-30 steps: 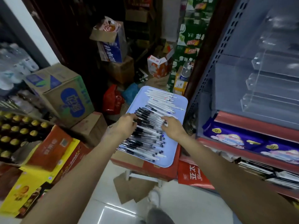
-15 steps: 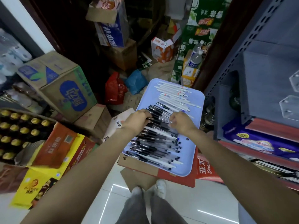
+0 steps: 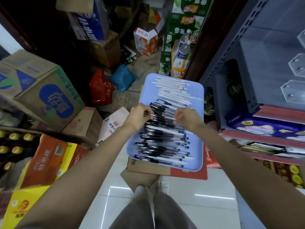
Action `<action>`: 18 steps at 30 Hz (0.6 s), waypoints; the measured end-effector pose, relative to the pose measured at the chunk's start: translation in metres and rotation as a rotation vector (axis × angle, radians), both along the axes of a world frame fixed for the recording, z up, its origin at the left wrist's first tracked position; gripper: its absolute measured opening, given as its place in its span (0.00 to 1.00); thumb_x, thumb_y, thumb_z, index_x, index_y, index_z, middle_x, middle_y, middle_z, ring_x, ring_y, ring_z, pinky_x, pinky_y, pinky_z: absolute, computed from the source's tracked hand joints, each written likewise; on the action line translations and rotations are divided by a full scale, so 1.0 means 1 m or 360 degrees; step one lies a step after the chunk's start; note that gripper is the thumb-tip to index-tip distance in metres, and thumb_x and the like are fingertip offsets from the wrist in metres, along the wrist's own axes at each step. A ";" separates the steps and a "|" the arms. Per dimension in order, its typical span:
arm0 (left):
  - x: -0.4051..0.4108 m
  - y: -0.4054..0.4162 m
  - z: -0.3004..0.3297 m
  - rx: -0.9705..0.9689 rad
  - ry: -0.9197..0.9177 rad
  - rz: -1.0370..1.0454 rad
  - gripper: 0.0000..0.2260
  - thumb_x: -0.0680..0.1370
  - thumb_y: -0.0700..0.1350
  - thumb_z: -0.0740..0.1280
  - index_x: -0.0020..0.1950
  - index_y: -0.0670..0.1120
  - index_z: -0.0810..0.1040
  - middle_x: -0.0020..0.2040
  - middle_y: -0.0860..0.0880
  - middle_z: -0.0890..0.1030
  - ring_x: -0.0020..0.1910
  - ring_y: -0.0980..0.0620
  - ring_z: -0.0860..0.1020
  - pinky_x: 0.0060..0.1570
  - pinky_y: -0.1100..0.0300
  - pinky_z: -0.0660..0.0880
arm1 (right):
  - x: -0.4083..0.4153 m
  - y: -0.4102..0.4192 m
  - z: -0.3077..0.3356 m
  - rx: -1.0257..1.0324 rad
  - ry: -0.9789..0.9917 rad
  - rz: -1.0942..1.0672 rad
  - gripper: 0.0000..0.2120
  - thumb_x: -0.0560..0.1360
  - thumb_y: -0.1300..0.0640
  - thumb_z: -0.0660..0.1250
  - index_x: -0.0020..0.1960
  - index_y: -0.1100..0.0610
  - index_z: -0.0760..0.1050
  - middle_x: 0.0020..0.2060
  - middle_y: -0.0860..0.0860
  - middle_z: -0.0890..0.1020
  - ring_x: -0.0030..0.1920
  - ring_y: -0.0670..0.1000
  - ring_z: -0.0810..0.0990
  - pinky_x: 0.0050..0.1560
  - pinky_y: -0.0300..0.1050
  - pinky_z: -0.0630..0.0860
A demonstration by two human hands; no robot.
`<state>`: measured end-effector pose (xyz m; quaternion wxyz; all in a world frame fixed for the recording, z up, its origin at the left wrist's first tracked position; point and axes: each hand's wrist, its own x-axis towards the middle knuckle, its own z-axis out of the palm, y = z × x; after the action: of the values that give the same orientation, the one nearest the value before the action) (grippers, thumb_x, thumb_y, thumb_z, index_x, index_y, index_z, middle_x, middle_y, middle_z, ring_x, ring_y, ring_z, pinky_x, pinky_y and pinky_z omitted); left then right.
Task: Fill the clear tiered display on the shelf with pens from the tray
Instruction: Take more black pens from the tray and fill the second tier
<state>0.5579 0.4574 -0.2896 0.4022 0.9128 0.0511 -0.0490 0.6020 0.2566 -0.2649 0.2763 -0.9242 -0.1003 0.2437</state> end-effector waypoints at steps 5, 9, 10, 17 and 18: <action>-0.007 0.008 0.002 -0.0390 0.0027 0.0137 0.03 0.73 0.36 0.70 0.45 0.42 0.80 0.44 0.45 0.80 0.40 0.53 0.78 0.45 0.67 0.73 | -0.006 -0.008 0.002 0.0160 -0.0073 -0.0157 0.05 0.75 0.65 0.66 0.48 0.62 0.81 0.45 0.58 0.83 0.48 0.55 0.80 0.52 0.47 0.76; -0.008 0.009 0.020 -0.0998 0.0038 0.0329 0.06 0.73 0.35 0.69 0.41 0.46 0.79 0.42 0.40 0.79 0.40 0.50 0.80 0.45 0.63 0.76 | -0.012 -0.014 0.018 0.0516 -0.0052 -0.0383 0.02 0.74 0.63 0.69 0.45 0.60 0.80 0.45 0.58 0.81 0.48 0.53 0.79 0.53 0.45 0.74; -0.006 0.005 0.028 -0.1169 0.0065 0.0353 0.06 0.74 0.34 0.68 0.42 0.44 0.78 0.40 0.41 0.80 0.38 0.53 0.82 0.43 0.66 0.77 | -0.014 -0.016 0.023 0.0548 -0.0085 -0.0385 0.01 0.74 0.62 0.69 0.45 0.59 0.79 0.46 0.56 0.81 0.48 0.52 0.78 0.54 0.44 0.73; 0.027 -0.039 0.094 -0.1465 0.0003 0.0353 0.05 0.77 0.39 0.66 0.42 0.44 0.78 0.35 0.51 0.82 0.38 0.59 0.82 0.41 0.69 0.77 | -0.009 -0.042 0.075 0.0983 -0.0217 -0.0518 0.04 0.74 0.64 0.68 0.42 0.58 0.76 0.41 0.54 0.81 0.43 0.47 0.82 0.48 0.40 0.78; 0.032 -0.048 0.103 -0.1495 -0.0022 0.0372 0.05 0.77 0.39 0.66 0.41 0.44 0.77 0.36 0.49 0.82 0.38 0.59 0.82 0.41 0.69 0.77 | -0.008 -0.049 0.083 0.1108 -0.0188 -0.0527 0.05 0.74 0.65 0.68 0.41 0.58 0.75 0.38 0.56 0.81 0.39 0.45 0.82 0.44 0.38 0.79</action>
<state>0.5903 0.4090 -0.1864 0.7741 0.6208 0.1230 -0.0150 0.5936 0.2077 -0.1815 0.6028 -0.7912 -0.0424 0.0936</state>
